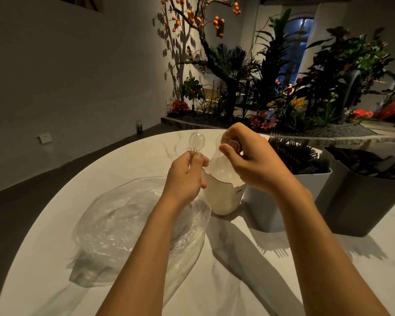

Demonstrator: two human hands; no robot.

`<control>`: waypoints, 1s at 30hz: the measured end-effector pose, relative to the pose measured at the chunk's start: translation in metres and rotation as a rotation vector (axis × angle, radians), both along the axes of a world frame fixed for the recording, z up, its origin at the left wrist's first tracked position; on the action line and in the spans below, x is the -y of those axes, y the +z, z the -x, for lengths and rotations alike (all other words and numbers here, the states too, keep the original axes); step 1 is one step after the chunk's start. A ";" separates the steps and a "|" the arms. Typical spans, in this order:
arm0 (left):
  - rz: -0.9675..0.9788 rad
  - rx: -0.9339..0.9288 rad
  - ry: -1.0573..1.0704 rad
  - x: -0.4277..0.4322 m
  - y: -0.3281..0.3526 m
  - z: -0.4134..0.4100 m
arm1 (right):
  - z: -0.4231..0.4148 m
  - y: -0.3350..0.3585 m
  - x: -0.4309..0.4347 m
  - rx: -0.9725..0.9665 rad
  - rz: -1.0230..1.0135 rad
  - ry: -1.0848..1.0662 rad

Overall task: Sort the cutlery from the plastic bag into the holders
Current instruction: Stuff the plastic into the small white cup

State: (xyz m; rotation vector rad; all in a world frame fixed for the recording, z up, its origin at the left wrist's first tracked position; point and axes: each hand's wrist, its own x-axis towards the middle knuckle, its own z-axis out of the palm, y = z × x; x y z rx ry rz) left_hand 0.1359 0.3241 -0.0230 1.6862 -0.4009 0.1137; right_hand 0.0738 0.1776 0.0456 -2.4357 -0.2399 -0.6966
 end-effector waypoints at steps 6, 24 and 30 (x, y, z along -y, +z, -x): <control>0.007 -0.020 -0.045 0.003 -0.002 0.000 | -0.013 -0.019 0.005 -0.172 -0.013 0.027; 0.101 -0.027 -0.014 0.006 -0.001 0.003 | -0.013 -0.027 -0.017 -0.464 0.385 -0.137; 0.204 -0.021 -0.059 0.000 0.018 0.009 | -0.009 -0.011 -0.015 -0.100 0.011 -0.087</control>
